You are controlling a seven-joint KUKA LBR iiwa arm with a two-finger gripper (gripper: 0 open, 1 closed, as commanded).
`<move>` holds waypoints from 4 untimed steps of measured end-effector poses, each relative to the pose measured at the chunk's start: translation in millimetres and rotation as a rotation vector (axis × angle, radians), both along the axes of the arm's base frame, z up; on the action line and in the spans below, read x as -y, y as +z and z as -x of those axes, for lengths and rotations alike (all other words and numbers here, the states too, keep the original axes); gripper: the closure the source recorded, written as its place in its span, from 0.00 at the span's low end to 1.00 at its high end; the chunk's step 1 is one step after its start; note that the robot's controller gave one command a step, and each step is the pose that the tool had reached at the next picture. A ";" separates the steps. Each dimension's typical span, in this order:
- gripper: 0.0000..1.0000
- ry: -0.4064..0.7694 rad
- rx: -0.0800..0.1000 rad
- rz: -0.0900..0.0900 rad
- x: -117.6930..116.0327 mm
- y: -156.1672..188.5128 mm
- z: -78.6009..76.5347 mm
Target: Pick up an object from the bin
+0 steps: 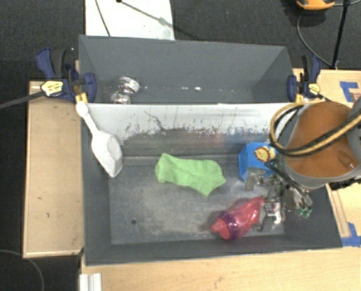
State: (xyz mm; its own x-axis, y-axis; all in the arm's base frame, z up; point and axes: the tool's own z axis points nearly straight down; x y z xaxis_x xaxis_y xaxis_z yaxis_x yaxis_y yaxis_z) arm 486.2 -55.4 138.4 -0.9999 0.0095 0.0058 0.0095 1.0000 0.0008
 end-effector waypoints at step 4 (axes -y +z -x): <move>0.00 0.021 0.002 0.000 4.8 -11.2 4.7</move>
Offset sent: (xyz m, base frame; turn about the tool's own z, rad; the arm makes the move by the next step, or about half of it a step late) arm -0.0001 -0.0048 -0.0018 0.0119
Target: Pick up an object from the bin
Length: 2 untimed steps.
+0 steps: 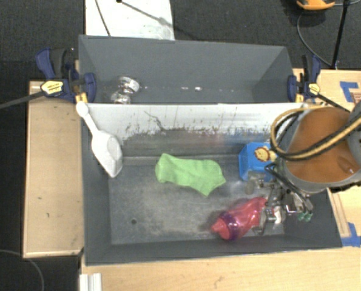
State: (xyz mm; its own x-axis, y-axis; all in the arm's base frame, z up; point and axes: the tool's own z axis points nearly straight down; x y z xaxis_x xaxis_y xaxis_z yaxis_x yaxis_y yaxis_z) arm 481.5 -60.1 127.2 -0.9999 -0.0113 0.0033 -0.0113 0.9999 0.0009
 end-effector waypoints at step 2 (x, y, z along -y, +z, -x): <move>1.00 -0.049 0.008 0.001 0.9 -56.9 -3.1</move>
Offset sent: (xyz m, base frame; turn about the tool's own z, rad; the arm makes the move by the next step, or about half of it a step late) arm 0.0023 -0.0009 -0.0572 0.0462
